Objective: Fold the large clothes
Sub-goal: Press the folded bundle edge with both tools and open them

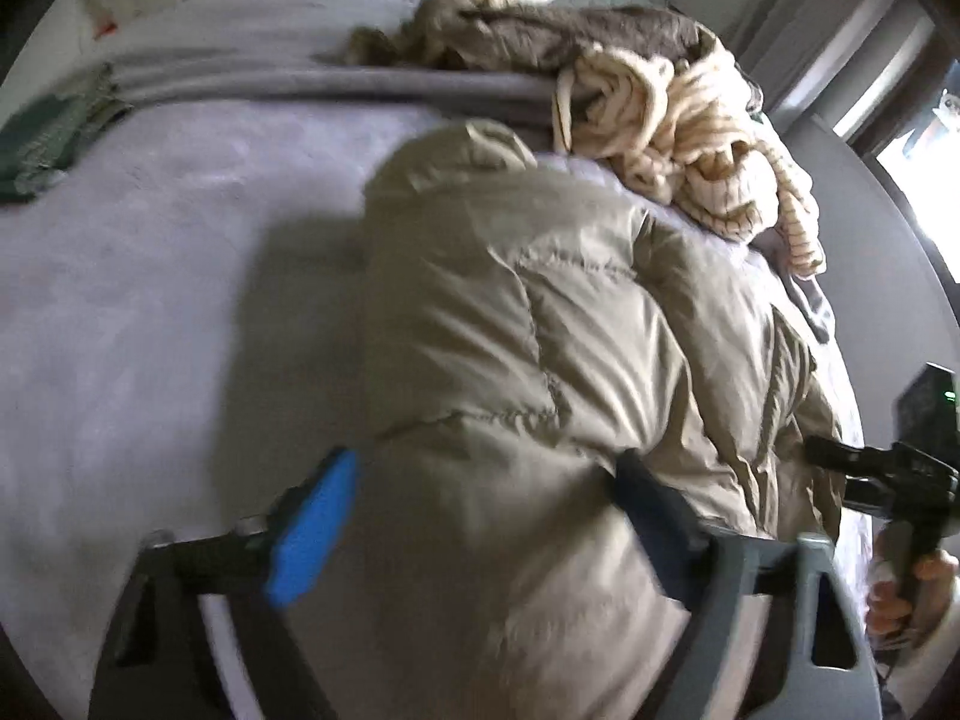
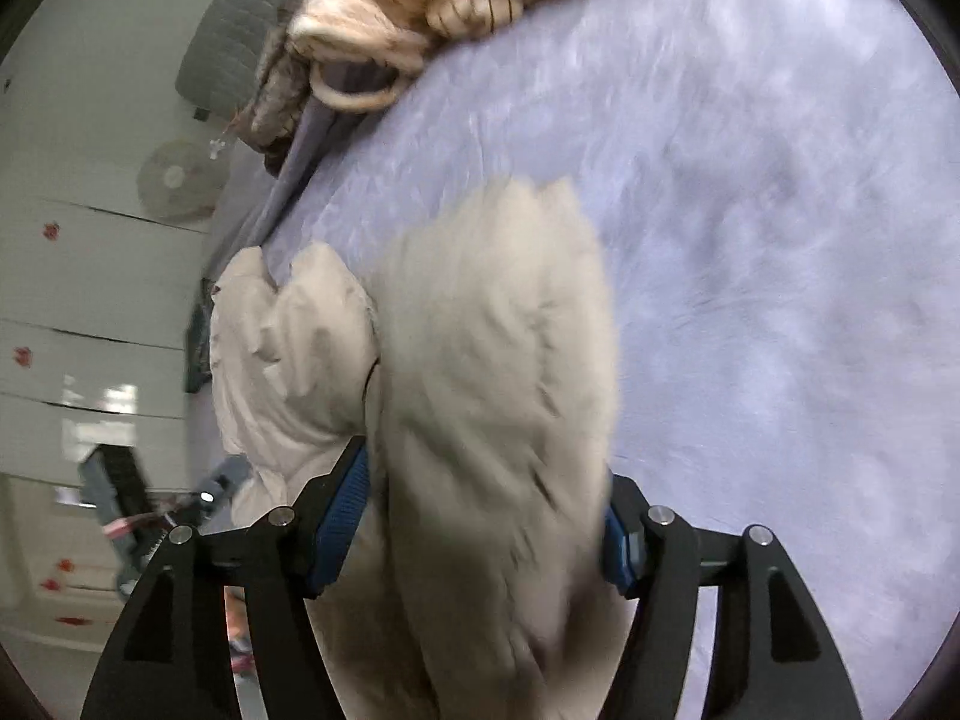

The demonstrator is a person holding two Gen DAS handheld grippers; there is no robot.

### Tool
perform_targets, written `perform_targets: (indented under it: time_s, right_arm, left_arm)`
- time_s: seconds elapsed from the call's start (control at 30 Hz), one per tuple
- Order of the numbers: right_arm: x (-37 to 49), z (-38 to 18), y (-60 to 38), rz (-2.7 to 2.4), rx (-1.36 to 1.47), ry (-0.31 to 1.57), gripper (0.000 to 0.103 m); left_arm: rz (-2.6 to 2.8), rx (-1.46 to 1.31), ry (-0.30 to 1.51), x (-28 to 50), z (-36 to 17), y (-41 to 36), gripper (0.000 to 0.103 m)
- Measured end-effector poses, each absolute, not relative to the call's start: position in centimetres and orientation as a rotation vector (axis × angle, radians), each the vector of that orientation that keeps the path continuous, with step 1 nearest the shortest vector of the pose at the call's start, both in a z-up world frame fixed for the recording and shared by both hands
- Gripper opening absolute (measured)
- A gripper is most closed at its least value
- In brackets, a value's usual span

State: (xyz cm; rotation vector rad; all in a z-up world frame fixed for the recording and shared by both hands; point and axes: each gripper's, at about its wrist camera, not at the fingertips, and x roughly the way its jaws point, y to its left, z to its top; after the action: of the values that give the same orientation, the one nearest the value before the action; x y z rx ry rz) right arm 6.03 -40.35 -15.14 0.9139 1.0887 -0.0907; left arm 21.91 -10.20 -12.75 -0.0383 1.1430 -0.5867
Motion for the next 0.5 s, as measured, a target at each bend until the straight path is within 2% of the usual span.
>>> perform_targets:
  time_s: [0.07,0.1,0.13,0.2,0.33,0.5]
  right_arm:
    - [4.3,-12.8,-40.3,-0.147,0.861,1.053,0.063]
    - [3.3,-11.6,-40.1,-0.158,0.841,1.029,0.042]
    - [2.4,-10.3,-39.5,-0.169,0.811,1.012,0.027]
    - [1.0,-8.9,-38.4,-0.152,0.783,0.987,0.020]
    - [-0.4,-7.6,-33.7,-0.058,0.659,1.022,0.019]
    - [-0.3,-11.5,-30.2,-0.093,0.539,1.186,0.019]
  left_arm:
    - [-0.578,-0.042,1.135,20.9,-11.8,-8.7,0.072]
    - [-0.578,-0.037,1.130,20.1,-11.5,-8.3,0.072]
    - [-0.580,-0.027,1.126,19.5,-11.3,-8.2,0.072]
    - [-0.585,0.009,1.117,17.6,-11.1,-7.6,0.072]
    - [-0.575,0.093,1.142,14.2,-12.7,-8.4,0.072]
    - [-0.536,0.092,1.153,13.0,-14.5,-8.3,0.074]
